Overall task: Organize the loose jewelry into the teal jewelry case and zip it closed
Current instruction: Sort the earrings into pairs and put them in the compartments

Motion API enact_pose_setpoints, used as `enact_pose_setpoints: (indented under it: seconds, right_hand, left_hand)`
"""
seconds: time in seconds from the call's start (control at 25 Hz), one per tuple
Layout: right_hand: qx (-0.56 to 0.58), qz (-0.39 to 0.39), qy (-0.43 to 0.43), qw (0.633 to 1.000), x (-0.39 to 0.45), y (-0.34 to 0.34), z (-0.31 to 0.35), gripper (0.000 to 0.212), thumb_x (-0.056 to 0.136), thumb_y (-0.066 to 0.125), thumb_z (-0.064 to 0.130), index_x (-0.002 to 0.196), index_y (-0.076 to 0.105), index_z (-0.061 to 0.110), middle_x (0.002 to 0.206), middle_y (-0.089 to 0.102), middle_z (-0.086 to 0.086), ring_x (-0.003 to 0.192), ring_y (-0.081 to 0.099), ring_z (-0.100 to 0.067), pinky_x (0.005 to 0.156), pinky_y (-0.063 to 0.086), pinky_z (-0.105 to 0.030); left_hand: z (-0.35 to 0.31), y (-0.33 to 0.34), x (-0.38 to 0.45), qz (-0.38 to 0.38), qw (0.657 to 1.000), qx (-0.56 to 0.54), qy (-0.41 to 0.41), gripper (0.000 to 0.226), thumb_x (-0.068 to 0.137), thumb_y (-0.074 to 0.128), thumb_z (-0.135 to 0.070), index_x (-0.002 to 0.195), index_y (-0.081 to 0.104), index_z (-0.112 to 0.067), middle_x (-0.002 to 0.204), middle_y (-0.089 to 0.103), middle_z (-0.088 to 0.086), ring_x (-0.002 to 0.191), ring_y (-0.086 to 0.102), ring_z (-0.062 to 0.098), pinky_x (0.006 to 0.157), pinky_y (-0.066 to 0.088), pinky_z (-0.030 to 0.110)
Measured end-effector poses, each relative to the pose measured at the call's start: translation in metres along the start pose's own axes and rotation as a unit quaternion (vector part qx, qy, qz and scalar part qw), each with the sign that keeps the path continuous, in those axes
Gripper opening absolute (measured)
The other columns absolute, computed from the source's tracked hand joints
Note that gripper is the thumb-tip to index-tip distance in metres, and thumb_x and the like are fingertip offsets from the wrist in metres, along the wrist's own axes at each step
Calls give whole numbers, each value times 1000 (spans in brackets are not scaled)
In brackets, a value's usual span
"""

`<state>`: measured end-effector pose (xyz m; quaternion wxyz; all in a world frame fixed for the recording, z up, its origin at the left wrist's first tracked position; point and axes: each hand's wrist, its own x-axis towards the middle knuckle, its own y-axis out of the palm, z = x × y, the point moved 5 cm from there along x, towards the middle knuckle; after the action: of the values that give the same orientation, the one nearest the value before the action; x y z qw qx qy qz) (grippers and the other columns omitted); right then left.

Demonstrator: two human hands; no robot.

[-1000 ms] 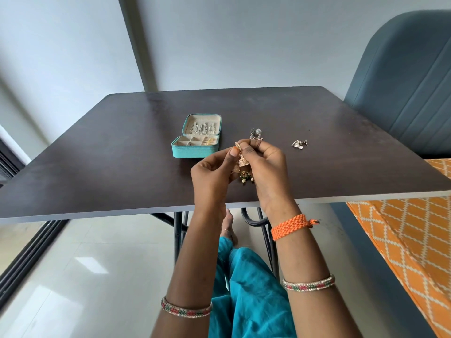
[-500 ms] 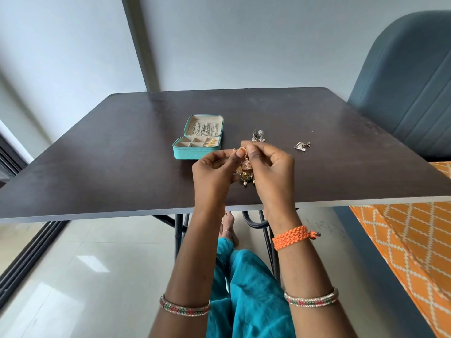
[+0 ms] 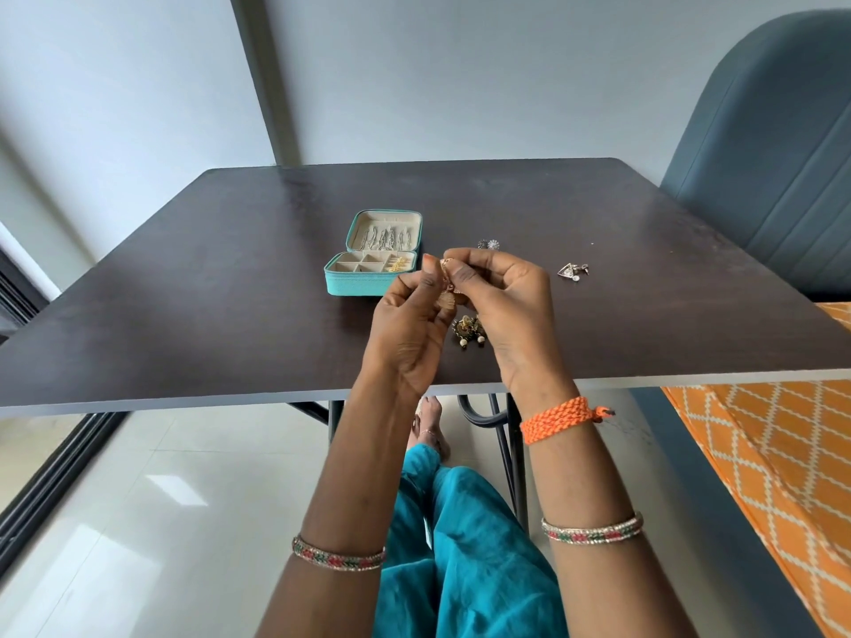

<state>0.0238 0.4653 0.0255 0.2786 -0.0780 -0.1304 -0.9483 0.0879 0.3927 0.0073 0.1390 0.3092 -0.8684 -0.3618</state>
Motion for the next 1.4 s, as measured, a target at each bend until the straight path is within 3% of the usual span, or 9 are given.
enact_pose_setpoints:
  seconds: [0.12,0.24,0.4,0.52,0.72,0.92,1.12,1.28,1.4]
  right_hand:
    - [0,-21,-11,1000,4,-6,1,11,84,67,2,94,70,3,86,71,-8,81,67,-12,69,52,-19]
    - [0,-48,-21,999,2,-9,0,9,84,68,4,91,71,8,87,72,-7,82,69,-14,70,54,-22]
    - [54,-111,-19,992,-1,-13,-4,14,84,67,2,81,64,15,82,69,-4,76,66,-9,68,52,-21]
    - [76,-110,3,991,3,-20,-8,14,85,64,1,82,61,14,80,69,-4,74,66,-12,72,55,-30]
    - [94,-35,70,992,11,-36,-15,17,91,55,-1,101,65,8,90,67,-7,78,64,-12,74,55,-24]
    - [-15,-28,66,997,21,-67,-9,17,90,57,-1,91,68,11,88,67,-5,78,59,-10,70,51,-18]
    - [-120,-47,54,990,31,-106,-4,13,86,63,1,88,68,13,84,69,-5,75,64,-9,64,48,-15]
    - [-150,-7,65,987,37,-116,-11,14,88,59,-2,89,66,10,80,67,-4,66,64,-7,65,54,-21]
    - [-189,31,59,980,40,-115,-17,15,90,55,-4,92,65,8,77,66,-4,56,63,-2,54,54,-18]
  left_hand:
    - [1,-3,-1,-3,1000,2,1,11,93,50,-3,89,60,-6,75,67,1,67,64,6,70,55,17]
    - [1,0,-6,1,998,66,12,14,89,55,-1,100,63,-5,78,70,1,76,65,10,81,54,23]
    - [-1,8,-10,-17,986,149,78,8,86,60,1,90,63,-6,78,63,8,73,58,14,73,52,22]
    - [-3,6,-6,-22,977,184,109,8,85,62,2,85,62,-7,74,65,5,68,61,10,69,52,20]
    - [3,6,3,-22,975,205,87,6,84,64,0,90,66,-1,62,70,-5,58,64,2,59,53,15]
    - [12,18,20,23,957,287,35,4,83,66,1,85,68,-1,59,68,-4,51,62,2,54,51,13]
    - [23,30,38,23,919,395,4,8,79,74,-7,76,67,-6,65,65,7,51,61,6,53,53,16]
    - [35,40,42,12,868,496,11,14,80,74,-9,83,67,3,66,66,11,47,61,3,47,50,15]
    - [42,42,44,2,829,558,17,11,80,73,-10,81,68,1,63,67,7,45,61,5,45,50,18]
